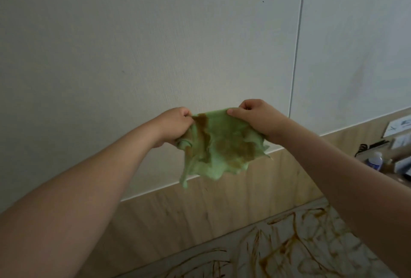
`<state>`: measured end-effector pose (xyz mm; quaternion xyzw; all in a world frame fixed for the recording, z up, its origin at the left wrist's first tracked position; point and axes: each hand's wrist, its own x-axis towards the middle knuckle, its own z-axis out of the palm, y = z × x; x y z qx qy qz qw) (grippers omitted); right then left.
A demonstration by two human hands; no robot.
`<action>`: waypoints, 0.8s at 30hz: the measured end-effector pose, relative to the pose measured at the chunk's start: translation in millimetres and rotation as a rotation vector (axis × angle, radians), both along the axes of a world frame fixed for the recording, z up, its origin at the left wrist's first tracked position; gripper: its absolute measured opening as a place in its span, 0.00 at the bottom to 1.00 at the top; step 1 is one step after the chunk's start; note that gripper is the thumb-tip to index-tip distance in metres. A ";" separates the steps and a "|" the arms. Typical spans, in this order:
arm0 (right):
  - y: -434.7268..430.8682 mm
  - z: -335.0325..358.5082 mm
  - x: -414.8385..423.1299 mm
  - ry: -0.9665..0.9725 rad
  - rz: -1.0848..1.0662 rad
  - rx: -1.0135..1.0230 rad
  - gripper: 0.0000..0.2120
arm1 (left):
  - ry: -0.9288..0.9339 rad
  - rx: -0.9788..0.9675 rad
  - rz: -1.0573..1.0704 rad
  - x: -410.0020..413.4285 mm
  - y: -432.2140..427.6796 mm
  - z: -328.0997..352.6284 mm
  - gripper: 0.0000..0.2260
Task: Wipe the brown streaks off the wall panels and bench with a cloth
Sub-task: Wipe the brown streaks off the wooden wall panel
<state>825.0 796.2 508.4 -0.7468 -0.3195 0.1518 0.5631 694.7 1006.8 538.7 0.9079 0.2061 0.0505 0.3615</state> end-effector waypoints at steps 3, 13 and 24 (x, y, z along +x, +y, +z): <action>7.9 7.1 -24.3 0.272 0.303 0.074 0.22 | -0.133 -0.506 0.029 3.5 -8.5 -9.1 0.07; 11.4 -31.2 -12.8 -0.010 0.220 -0.039 0.26 | -0.246 -1.000 -0.003 -4.8 8.8 -6.8 0.19; 6.7 -39.2 -13.9 0.288 0.281 0.271 0.06 | -0.116 -0.639 -0.092 -7.2 25.6 -26.4 0.11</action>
